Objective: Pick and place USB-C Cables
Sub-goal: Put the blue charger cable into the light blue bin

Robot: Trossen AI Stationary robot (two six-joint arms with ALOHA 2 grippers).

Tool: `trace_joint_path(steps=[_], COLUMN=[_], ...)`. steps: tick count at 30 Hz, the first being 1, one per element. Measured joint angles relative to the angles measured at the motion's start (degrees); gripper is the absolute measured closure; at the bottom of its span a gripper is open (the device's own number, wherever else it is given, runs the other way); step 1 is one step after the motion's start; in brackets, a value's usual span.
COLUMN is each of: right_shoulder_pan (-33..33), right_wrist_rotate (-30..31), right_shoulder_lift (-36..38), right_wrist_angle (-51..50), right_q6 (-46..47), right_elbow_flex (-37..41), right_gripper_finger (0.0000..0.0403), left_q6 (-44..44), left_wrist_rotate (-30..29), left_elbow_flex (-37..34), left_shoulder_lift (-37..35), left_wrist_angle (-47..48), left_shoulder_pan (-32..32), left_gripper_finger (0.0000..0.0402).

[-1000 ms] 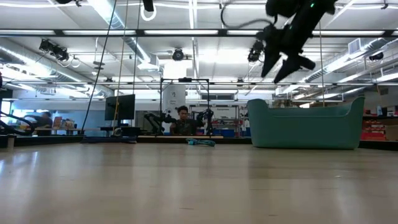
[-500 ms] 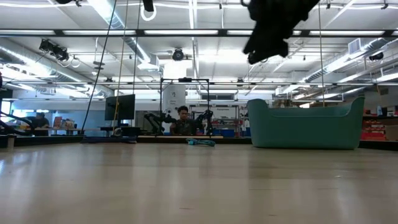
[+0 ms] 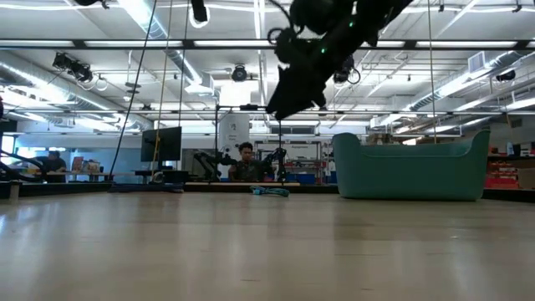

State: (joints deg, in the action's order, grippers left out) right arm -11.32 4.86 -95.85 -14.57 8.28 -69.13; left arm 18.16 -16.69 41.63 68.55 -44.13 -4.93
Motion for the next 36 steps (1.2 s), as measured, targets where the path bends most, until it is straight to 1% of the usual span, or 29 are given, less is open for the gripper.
trace_joint_path(steps=[2,4,5,8,10,12,14,17,19,21,25,27,29,33,36], right_shoulder_pan=[-1.97,-3.88,-4.88,-7.25,-8.88,-10.27,-11.50,-12.31,-12.23,-11.87,-11.33,-11.49,-12.25,-13.75,-14.65], right_wrist_rotate=[-0.14,-1.51,-2.60,-5.10,-6.66,-9.26,-11.76,-12.19,-12.15,-10.77,-1.06,1.50,1.50,1.46,0.80], right_shoulder_lift=[-1.02,-1.70,-1.79,-2.16,-2.47,-3.38,-4.69,-8.15,-10.81,-14.02,-21.41,-24.55,-27.82,-33.66,-35.89], right_wrist_angle=[-0.27,-0.55,-0.63,0.84,1.14,3.64,4.01,3.19,2.69,0.18,-9.59,-13.69,-17.40,-24.39,-26.84], right_q6=[-0.34,-0.79,-1.00,-2.27,-2.46,-2.01,-0.68,1.49,2.29,2.48,2.39,3.72,5.06,7.75,9.29], right_elbow_flex=[0.00,0.00,0.00,-0.01,0.00,-0.06,-0.12,-2.46,-5.86,-10.26,-20.74,-25.86,-30.23,-36.13,-38.40], right_gripper_finger=[0.0195,0.0195,0.0195,0.0195,0.0195,0.0195,0.0195,0.0195,0.0195,0.0195,0.0195,0.0195,0.0195,0.0196,0.0201], left_q6=[1.80,3.67,5.12,10.28,11.83,12.63,13.33,16.02,17.17,17.28,17.24,17.24,17.26,17.26,16.34], left_wrist_rotate=[0.06,0.41,0.63,0.70,0.46,-2.15,-6.47,-12.07,-13.14,-12.73,-11.59,-11.57,-11.56,-11.32,-8.76], left_elbow_flex=[0.08,0.06,0.07,0.08,0.08,0.08,0.10,0.06,0.08,0.06,0.07,0.06,0.08,0.08,0.08], left_shoulder_lift=[-0.52,-2.67,-4.24,-9.65,-12.55,-15.28,-16.58,-17.01,-17.07,-16.92,-16.81,-16.81,-16.81,-16.81,-16.81], left_wrist_angle=[1.60,7.04,10.79,26.90,35.80,43.76,50.83,59.97,63.29,65.63,66.24,65.13,64.04,61.60,61.24], left_shoulder_pan=[1.78,4.26,5.77,10.70,14.06,17.36,20.28,24.45,26.97,28.71,30.41,30.53,30.53,30.52,30.49], left_gripper_finger=[0.0370,0.0372,0.0373,0.0373,0.0371,0.0367,0.0365,0.0363,0.0364,0.0368,0.0373,0.0374,0.0373,0.0366,0.0363])
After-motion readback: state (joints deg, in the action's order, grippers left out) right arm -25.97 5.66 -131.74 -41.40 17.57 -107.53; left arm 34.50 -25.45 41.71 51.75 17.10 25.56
